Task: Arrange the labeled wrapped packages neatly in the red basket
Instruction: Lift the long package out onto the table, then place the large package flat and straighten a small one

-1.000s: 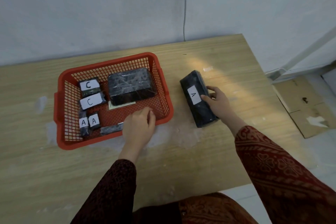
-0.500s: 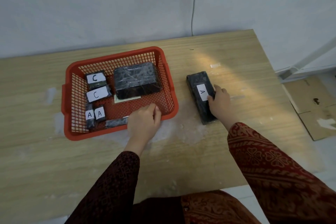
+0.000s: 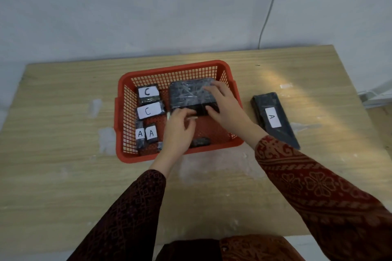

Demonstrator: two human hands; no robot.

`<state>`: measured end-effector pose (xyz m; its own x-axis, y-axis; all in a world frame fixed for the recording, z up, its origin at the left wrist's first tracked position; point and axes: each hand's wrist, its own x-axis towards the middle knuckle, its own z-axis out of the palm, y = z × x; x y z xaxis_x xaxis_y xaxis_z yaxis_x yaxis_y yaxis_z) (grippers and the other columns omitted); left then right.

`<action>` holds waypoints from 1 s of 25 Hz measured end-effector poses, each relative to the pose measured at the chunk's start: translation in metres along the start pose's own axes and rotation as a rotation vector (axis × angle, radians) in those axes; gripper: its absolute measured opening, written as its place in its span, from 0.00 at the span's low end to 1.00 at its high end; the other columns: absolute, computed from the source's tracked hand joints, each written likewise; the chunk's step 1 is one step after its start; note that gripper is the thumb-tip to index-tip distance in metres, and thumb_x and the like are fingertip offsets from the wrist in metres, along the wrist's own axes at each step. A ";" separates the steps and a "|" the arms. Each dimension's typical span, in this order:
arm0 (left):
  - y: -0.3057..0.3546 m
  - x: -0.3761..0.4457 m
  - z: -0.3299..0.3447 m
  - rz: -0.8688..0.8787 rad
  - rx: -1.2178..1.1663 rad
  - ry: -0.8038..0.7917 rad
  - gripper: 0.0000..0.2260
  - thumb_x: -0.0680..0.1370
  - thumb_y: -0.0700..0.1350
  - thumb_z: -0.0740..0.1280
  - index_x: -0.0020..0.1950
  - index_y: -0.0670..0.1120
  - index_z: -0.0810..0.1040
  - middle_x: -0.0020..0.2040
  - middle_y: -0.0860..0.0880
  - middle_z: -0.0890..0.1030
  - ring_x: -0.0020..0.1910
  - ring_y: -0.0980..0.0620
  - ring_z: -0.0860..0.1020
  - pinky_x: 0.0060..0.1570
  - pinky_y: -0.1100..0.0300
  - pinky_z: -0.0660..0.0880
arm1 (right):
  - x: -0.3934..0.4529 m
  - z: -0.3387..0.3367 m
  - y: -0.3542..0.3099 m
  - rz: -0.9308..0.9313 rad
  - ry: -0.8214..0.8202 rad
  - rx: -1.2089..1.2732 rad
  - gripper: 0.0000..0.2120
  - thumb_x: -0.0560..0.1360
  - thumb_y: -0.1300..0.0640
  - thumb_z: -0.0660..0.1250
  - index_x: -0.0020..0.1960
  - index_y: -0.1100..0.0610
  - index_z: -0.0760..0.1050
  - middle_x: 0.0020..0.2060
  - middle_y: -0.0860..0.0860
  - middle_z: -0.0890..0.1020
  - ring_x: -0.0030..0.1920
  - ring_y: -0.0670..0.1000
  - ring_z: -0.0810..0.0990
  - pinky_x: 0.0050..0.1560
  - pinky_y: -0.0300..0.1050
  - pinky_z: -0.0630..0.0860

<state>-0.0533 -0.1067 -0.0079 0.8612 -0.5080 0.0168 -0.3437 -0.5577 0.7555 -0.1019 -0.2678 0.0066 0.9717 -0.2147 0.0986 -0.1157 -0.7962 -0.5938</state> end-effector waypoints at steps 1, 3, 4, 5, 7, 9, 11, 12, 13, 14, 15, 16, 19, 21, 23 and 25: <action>-0.010 0.009 -0.007 -0.021 0.024 0.068 0.12 0.77 0.40 0.64 0.60 0.45 0.76 0.56 0.46 0.77 0.54 0.50 0.76 0.54 0.61 0.72 | 0.008 0.008 -0.001 0.087 -0.042 0.034 0.28 0.74 0.62 0.67 0.71 0.59 0.62 0.71 0.61 0.63 0.71 0.60 0.62 0.72 0.51 0.61; -0.029 0.028 -0.015 -0.099 0.040 0.093 0.19 0.76 0.40 0.65 0.67 0.43 0.70 0.63 0.43 0.72 0.61 0.47 0.72 0.60 0.59 0.69 | 0.019 0.018 0.003 0.293 -0.094 0.064 0.35 0.73 0.61 0.68 0.75 0.58 0.54 0.73 0.63 0.56 0.73 0.64 0.58 0.73 0.57 0.60; -0.036 0.036 -0.016 -0.126 0.044 0.038 0.24 0.75 0.40 0.66 0.70 0.43 0.66 0.66 0.41 0.69 0.64 0.45 0.70 0.63 0.56 0.69 | 0.022 0.022 0.006 0.356 -0.115 0.053 0.38 0.73 0.62 0.69 0.75 0.58 0.51 0.74 0.64 0.54 0.72 0.65 0.58 0.72 0.58 0.60; -0.041 0.042 -0.015 -0.132 0.068 -0.028 0.28 0.75 0.41 0.67 0.73 0.43 0.62 0.68 0.41 0.68 0.66 0.44 0.69 0.65 0.53 0.69 | 0.023 0.025 0.009 0.385 -0.134 0.034 0.39 0.73 0.62 0.69 0.76 0.58 0.50 0.74 0.65 0.54 0.72 0.66 0.58 0.72 0.58 0.60; -0.046 0.047 -0.009 -0.113 0.153 -0.121 0.31 0.75 0.42 0.68 0.75 0.43 0.59 0.69 0.39 0.69 0.67 0.41 0.68 0.67 0.49 0.68 | 0.024 0.029 0.011 0.381 -0.154 0.001 0.38 0.72 0.63 0.69 0.75 0.58 0.51 0.73 0.65 0.57 0.71 0.65 0.61 0.71 0.56 0.61; -0.047 0.046 -0.004 -0.083 0.195 -0.113 0.30 0.75 0.43 0.68 0.75 0.43 0.60 0.69 0.38 0.70 0.68 0.40 0.67 0.67 0.46 0.67 | 0.024 0.030 0.010 0.348 -0.127 -0.012 0.34 0.73 0.66 0.66 0.74 0.60 0.55 0.70 0.66 0.63 0.68 0.65 0.66 0.69 0.54 0.64; -0.043 0.045 -0.009 -0.049 0.172 -0.029 0.28 0.76 0.44 0.68 0.74 0.44 0.63 0.67 0.38 0.71 0.66 0.40 0.68 0.67 0.47 0.67 | 0.025 0.025 0.008 0.304 -0.090 -0.005 0.30 0.74 0.65 0.64 0.73 0.60 0.58 0.68 0.66 0.67 0.66 0.64 0.69 0.67 0.54 0.66; -0.040 0.046 -0.015 -0.031 0.125 0.013 0.27 0.76 0.44 0.68 0.74 0.45 0.64 0.64 0.39 0.72 0.64 0.42 0.70 0.65 0.49 0.68 | 0.027 0.019 0.006 0.275 -0.079 -0.014 0.29 0.75 0.62 0.65 0.73 0.59 0.59 0.67 0.65 0.68 0.65 0.64 0.69 0.67 0.55 0.66; -0.036 0.048 -0.023 -0.017 0.057 0.034 0.26 0.76 0.45 0.68 0.73 0.47 0.66 0.61 0.41 0.71 0.61 0.45 0.71 0.63 0.52 0.69 | 0.027 0.012 0.004 0.249 -0.082 -0.041 0.31 0.74 0.58 0.67 0.73 0.57 0.59 0.68 0.64 0.67 0.65 0.65 0.68 0.67 0.57 0.65; -0.031 0.050 -0.032 -0.012 -0.009 0.030 0.24 0.77 0.47 0.67 0.72 0.48 0.67 0.59 0.43 0.71 0.59 0.48 0.71 0.61 0.56 0.70 | 0.027 0.004 0.003 0.228 -0.104 -0.089 0.34 0.72 0.52 0.69 0.74 0.55 0.58 0.69 0.63 0.66 0.66 0.65 0.65 0.68 0.59 0.64; -0.024 0.053 -0.042 -0.011 -0.053 0.017 0.22 0.77 0.49 0.66 0.71 0.50 0.68 0.58 0.46 0.70 0.57 0.51 0.70 0.58 0.60 0.69 | 0.027 -0.006 0.001 0.203 -0.126 -0.151 0.39 0.69 0.48 0.72 0.74 0.53 0.57 0.70 0.63 0.64 0.67 0.64 0.63 0.68 0.61 0.64; -0.017 0.057 -0.051 -0.013 -0.073 0.005 0.20 0.77 0.52 0.66 0.69 0.52 0.71 0.57 0.48 0.70 0.56 0.52 0.70 0.56 0.61 0.68 | 0.027 -0.016 -0.001 0.175 -0.123 -0.204 0.42 0.67 0.48 0.74 0.74 0.52 0.57 0.69 0.63 0.65 0.67 0.63 0.63 0.67 0.62 0.66; -0.009 0.069 -0.070 0.011 -0.113 -0.007 0.17 0.78 0.57 0.62 0.63 0.51 0.77 0.57 0.51 0.76 0.57 0.53 0.73 0.59 0.56 0.70 | 0.033 -0.039 -0.004 0.097 -0.037 -0.143 0.34 0.68 0.52 0.73 0.70 0.52 0.63 0.60 0.61 0.69 0.59 0.60 0.69 0.59 0.60 0.73; -0.010 0.069 -0.077 0.005 -0.213 -0.038 0.21 0.76 0.62 0.59 0.62 0.51 0.77 0.55 0.50 0.75 0.56 0.58 0.73 0.60 0.60 0.70 | 0.044 -0.052 -0.002 0.122 -0.163 -0.010 0.31 0.69 0.51 0.73 0.68 0.52 0.65 0.59 0.59 0.70 0.56 0.55 0.71 0.61 0.51 0.71; -0.013 0.067 -0.079 -0.061 -0.367 -0.085 0.25 0.75 0.63 0.58 0.66 0.50 0.74 0.59 0.48 0.74 0.58 0.62 0.71 0.55 0.69 0.67 | 0.052 -0.063 0.000 0.151 -0.380 0.076 0.30 0.71 0.49 0.72 0.69 0.50 0.64 0.60 0.55 0.73 0.56 0.53 0.73 0.58 0.47 0.70; -0.018 0.063 -0.077 -0.145 -0.496 -0.150 0.25 0.76 0.61 0.61 0.70 0.51 0.70 0.65 0.48 0.74 0.62 0.56 0.73 0.51 0.72 0.72 | 0.056 -0.064 0.001 0.204 -0.474 0.163 0.28 0.73 0.47 0.69 0.70 0.49 0.63 0.61 0.52 0.75 0.58 0.52 0.75 0.57 0.46 0.71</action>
<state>0.0353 -0.0784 0.0300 0.8111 -0.5573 -0.1775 0.0247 -0.2705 0.9624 -0.0611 -0.3171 0.0627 0.9236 -0.0474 -0.3805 -0.3152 -0.6588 -0.6831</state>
